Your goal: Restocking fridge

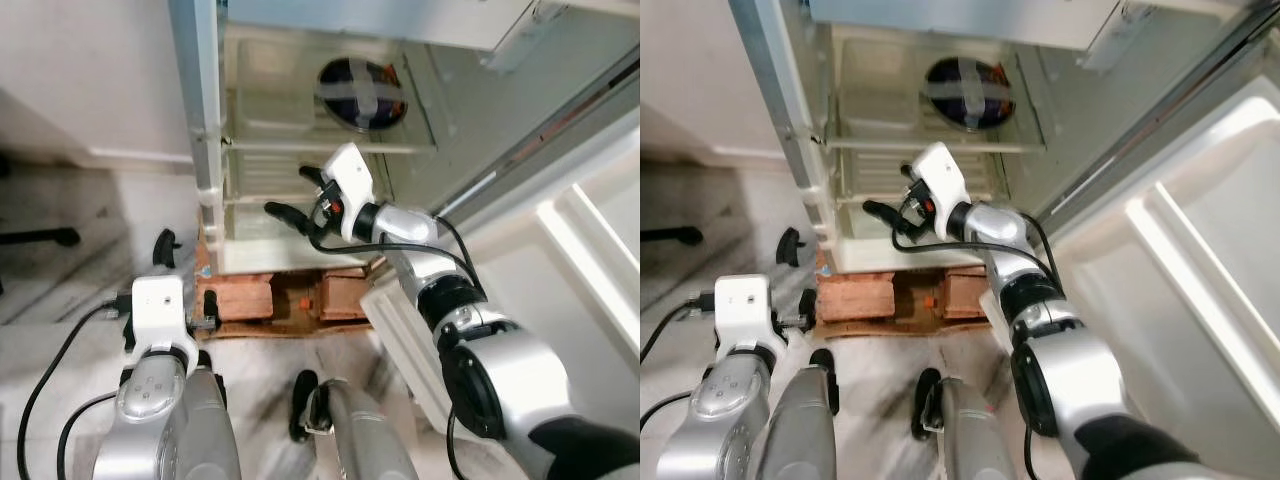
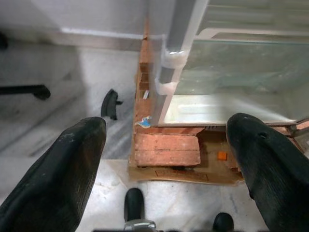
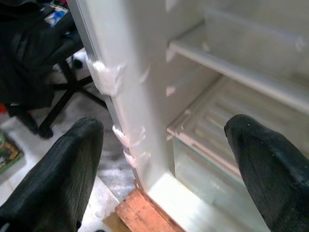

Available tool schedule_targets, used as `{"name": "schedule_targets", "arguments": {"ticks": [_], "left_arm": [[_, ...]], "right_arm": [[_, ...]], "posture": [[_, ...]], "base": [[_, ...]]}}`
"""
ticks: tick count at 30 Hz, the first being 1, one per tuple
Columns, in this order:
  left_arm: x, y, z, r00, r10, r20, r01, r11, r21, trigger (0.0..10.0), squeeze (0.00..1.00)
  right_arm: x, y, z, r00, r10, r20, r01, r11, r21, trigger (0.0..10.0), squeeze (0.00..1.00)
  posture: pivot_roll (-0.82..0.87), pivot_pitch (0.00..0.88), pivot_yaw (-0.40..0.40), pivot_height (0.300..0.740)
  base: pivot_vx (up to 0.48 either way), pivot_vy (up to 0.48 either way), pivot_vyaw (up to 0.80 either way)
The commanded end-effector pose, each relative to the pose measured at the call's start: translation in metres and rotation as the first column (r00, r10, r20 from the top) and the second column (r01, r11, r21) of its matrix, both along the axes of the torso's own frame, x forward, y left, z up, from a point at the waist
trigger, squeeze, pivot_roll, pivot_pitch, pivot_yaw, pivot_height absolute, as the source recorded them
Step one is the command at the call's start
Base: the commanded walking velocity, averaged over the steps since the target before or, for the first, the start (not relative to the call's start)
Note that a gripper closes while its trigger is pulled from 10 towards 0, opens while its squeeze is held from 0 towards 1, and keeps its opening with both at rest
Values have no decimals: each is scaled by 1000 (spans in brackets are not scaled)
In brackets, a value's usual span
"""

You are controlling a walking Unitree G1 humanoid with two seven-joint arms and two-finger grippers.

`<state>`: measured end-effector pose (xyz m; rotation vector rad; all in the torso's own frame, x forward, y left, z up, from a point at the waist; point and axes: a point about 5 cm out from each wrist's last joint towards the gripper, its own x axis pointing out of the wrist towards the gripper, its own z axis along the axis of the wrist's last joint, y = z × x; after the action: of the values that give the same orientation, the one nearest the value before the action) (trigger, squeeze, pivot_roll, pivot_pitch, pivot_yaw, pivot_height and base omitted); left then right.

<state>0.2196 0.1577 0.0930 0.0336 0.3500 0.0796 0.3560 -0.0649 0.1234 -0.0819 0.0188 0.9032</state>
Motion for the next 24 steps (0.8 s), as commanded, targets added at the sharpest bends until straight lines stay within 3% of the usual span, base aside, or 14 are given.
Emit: {"name": "schedule_targets", "arguments": {"ticks": [1,2,7,11,19,24], "left_arm": [[1,-5,-14,998,-44,-46,44,999,14,10000,0],[1,-5,-14,998,-44,-46,44,999,14,10000,0],[6,-4,-17,995,-98,-31,100,993,57,10000,0],[7,8,-16,995,-99,-10,100,992,71,10000,0],[18,5,-13,984,-173,41,169,981,93,10000,0],[14,9,-23,994,-107,11,107,992,60,10000,0]], "right_arm": [[-9,-9,-14,996,-88,-27,89,995,48,10000,0],[-9,-9,-14,996,-88,-27,89,995,48,10000,0],[-35,-28,-34,942,-319,-99,333,927,176,10000,0],[-51,-49,-36,851,-513,-108,524,821,228,10000,0],[-68,-79,-37,789,-611,-63,610,768,194,10000,0],[-85,-93,-46,766,-636,-93,643,753,140,10000,0]], "posture": [[195,150,-150,740],[195,150,-150,740],[219,103,-111,740],[203,72,-80,740],[181,35,-55,740],[158,17,-33,740]], "base": [[0,0,0],[0,0,0],[0,0,0],[0,0,0],[0,0,0],[-73,0,0]]}}
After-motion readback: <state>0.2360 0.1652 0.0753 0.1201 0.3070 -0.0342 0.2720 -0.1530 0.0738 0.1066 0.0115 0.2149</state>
